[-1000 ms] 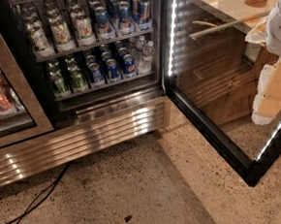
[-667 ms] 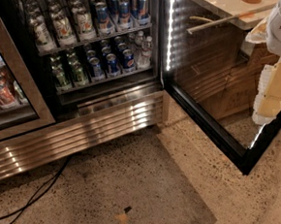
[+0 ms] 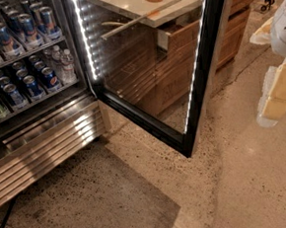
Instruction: Close right fridge door
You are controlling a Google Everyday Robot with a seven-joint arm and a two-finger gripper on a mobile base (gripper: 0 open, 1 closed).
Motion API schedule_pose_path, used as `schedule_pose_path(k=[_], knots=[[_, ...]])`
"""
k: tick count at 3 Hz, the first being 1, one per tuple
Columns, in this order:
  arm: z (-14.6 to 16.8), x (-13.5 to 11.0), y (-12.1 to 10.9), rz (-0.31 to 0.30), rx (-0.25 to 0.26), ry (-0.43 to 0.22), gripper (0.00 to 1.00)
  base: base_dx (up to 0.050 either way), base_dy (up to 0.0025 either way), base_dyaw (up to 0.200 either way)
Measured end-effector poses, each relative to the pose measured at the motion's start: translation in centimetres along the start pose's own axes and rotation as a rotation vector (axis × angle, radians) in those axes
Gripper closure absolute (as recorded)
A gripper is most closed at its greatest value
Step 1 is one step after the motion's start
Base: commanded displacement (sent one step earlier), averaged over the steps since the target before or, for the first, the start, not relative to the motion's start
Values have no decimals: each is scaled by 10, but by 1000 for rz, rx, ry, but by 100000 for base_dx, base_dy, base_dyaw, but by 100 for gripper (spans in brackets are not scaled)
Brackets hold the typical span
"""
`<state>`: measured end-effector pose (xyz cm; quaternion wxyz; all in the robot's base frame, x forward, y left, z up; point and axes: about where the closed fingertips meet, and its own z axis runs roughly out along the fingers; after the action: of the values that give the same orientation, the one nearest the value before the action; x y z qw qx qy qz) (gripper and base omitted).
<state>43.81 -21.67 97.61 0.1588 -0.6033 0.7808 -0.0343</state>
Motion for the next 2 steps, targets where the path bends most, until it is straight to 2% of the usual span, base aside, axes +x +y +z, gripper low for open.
schedule_pose_path(k=[1,2], knots=[[0,0,0,0,0,0,0,9,-14,-18840],[0,0,0,0,0,0,0,4497,193,8624]])
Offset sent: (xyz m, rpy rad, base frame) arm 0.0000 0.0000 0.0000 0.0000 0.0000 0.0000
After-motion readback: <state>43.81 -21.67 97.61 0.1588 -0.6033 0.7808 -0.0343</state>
